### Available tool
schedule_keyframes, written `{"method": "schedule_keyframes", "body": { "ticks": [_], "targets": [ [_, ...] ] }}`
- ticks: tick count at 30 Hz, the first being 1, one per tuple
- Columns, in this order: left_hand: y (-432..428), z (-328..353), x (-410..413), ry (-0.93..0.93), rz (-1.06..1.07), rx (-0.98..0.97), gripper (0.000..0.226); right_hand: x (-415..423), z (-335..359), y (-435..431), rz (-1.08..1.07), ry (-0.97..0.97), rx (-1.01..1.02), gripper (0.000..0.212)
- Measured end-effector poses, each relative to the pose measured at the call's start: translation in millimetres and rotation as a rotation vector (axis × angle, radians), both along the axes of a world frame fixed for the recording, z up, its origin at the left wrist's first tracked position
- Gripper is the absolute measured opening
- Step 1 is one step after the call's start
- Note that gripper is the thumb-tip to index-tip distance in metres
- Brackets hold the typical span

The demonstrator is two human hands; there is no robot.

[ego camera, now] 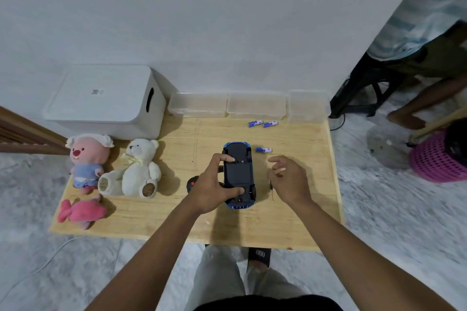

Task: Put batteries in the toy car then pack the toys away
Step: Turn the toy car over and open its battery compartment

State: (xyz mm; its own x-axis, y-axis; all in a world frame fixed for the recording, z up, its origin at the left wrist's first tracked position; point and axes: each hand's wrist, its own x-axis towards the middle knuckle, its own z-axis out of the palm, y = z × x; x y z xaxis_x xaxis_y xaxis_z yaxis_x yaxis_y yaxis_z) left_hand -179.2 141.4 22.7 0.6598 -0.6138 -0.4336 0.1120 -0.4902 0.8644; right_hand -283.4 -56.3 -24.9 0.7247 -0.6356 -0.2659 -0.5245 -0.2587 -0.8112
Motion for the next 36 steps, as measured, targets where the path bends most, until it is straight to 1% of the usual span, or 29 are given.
{"method": "schedule_keyframes", "body": {
  "ticks": [1,3,5,6,9,13,17,20,25,28,32,36],
  "targets": [
    [-0.1,0.7,1.0,0.002,-0.010,0.000,0.066,-1.3,9.3,1.6,0.032,-0.073,-0.014,0.026],
    [-1.0,1.5,3.8,0.012,-0.020,-0.008,0.065,-4.1,25.3,5.9,0.213,-0.166,-0.062,0.031],
    [-3.1,1.6,5.1,0.010,-0.033,-0.018,0.064,-6.5,35.5,9.5,0.377,-0.169,-0.141,0.039],
    [-4.2,1.6,5.1,0.010,-0.038,-0.024,0.064,-6.8,37.0,10.3,0.410,-0.156,-0.167,0.041],
    [-6.5,1.3,5.5,0.014,-0.034,-0.039,0.064,-5.1,38.4,11.8,0.414,-0.140,-0.189,0.042],
    [-8.7,1.4,5.9,0.009,-0.028,-0.035,0.066,0.3,38.8,12.7,0.393,-0.136,-0.167,0.041],
    [-11.6,2.4,7.7,-0.002,-0.035,-0.041,0.067,4.5,39.8,14.3,0.353,-0.110,-0.131,0.045],
    [-12.9,2.9,8.2,0.003,-0.034,-0.047,0.073,6.5,41.1,13.5,0.340,-0.117,-0.127,0.047],
    [-11.5,4.4,10.6,0.004,-0.063,-0.034,0.090,10.3,43.4,7.2,0.402,-0.103,-0.188,0.053],
    [-11.9,6.5,10.9,-0.009,-0.088,-0.022,0.093,13.7,43.7,4.9,0.401,-0.093,-0.180,0.055],
    [-12.9,8.0,10.4,0.001,-0.095,-0.022,0.095,17.5,44.9,4.0,0.386,-0.114,-0.194,0.052],
    [-14.2,6.5,8.6,0.018,-0.097,-0.047,0.097,14.9,48.3,2.7,0.441,-0.145,-0.285,0.053]
  ]
}}
